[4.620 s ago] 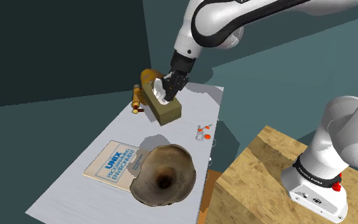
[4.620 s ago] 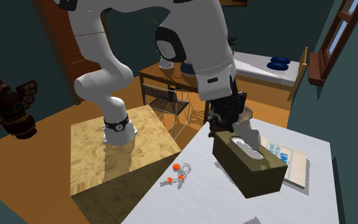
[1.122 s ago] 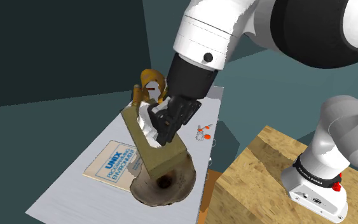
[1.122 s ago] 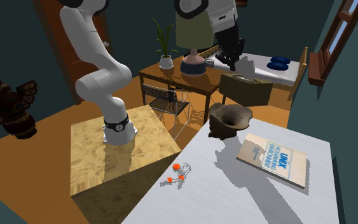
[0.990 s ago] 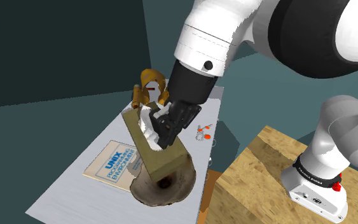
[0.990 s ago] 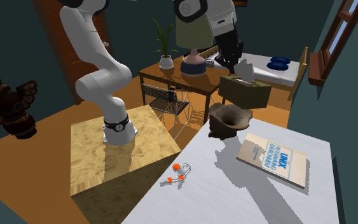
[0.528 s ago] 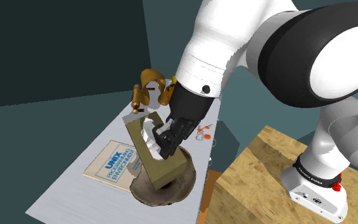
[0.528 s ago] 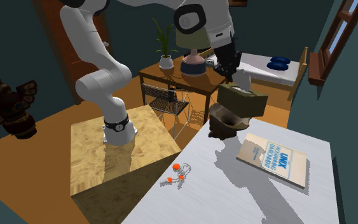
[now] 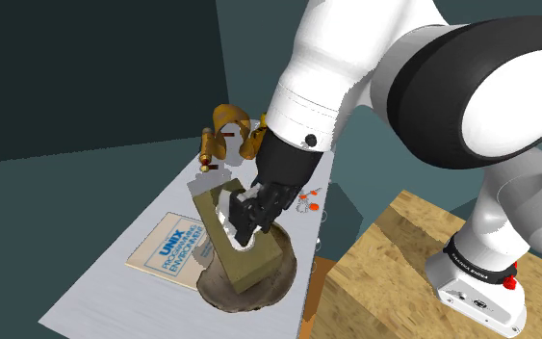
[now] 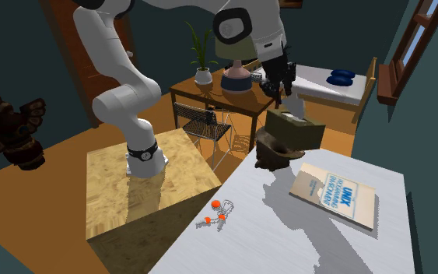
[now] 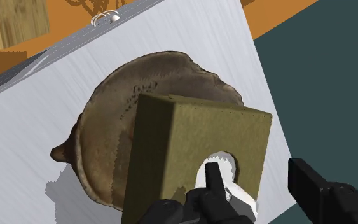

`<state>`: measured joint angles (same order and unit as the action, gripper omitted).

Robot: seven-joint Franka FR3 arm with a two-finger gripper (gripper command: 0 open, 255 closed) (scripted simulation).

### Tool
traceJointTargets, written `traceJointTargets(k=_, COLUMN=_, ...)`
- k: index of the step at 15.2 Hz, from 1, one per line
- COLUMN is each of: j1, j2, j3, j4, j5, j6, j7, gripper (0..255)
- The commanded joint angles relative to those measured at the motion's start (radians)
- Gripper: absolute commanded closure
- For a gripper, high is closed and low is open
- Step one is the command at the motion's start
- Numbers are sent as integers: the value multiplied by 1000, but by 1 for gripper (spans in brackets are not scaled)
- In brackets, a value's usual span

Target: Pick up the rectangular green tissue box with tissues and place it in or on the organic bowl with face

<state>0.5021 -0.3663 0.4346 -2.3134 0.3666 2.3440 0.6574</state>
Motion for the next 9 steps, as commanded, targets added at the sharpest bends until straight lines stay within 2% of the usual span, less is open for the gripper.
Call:
traceJointTargets(k=1, j1=0, j2=0, j3=0, j4=0, j5=0, j6=0, j7=0, gripper=0)
traceJointTargets(k=5, j1=0, j2=0, j3=0, j4=0, j5=0, j6=0, j7=0, gripper=0)
traceJointTargets(k=9, j1=1, j2=-84, j3=-42, j4=46, j5=2, j6=-133, j7=-7, gripper=0)
